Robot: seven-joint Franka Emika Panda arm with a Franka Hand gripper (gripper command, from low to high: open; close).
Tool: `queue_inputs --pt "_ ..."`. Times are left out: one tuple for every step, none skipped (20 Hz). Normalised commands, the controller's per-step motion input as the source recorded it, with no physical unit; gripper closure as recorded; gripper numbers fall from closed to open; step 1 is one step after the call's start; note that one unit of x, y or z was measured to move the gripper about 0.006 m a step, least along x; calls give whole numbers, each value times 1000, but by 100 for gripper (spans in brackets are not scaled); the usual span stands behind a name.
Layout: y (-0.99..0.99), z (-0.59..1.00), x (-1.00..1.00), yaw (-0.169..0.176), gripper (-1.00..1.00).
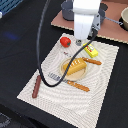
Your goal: Interact with the objects in diverse but meaningful ways.
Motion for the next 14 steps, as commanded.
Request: queue_inputs --pt "391 -220 -806 0 -100" --pt "403 -220 -734 0 -100" --pt "363 -220 -640 -9 -100" --pt "286 -206 -517 -51 -100" --pt "203 -226 -486 -104 -100" --pt "129 -223 -517 -174 -100" --pt "94 -200 -466 -191 -100" --pt "89 -203 -423 -204 -100" --pt "66 -197 -406 -212 -100" --pt "63 -217 -403 -215 -100" --pt "63 -226 -429 -208 -100" --pt "23 -231 -477 -190 -100" --pt "23 -240 -414 -191 -100" --pt "0 -246 -434 -207 -100"
